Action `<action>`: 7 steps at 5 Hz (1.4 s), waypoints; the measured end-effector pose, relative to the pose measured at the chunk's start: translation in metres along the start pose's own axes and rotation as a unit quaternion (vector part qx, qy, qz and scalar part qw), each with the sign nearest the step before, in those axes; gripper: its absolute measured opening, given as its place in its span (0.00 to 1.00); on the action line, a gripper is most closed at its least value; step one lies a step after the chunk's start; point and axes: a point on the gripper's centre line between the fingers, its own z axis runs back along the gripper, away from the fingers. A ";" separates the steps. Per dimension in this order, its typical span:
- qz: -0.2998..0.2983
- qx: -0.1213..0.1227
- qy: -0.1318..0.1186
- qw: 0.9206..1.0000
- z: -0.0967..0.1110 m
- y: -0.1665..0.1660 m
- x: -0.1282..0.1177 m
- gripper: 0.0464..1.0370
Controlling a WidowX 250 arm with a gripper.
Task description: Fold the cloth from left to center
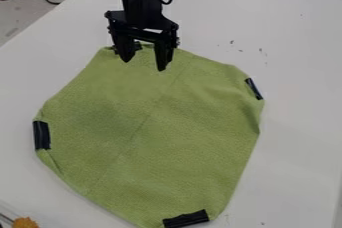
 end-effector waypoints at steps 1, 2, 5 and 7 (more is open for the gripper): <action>0.004 -0.002 0.015 1.000 -0.009 0.000 -0.004 0.96; 0.029 0.002 0.018 0.999 -0.014 0.007 -0.020 0.96; 0.173 0.040 -0.007 0.984 0.002 0.063 -0.098 0.96; 0.221 0.055 0.011 0.974 -0.005 0.082 -0.137 0.96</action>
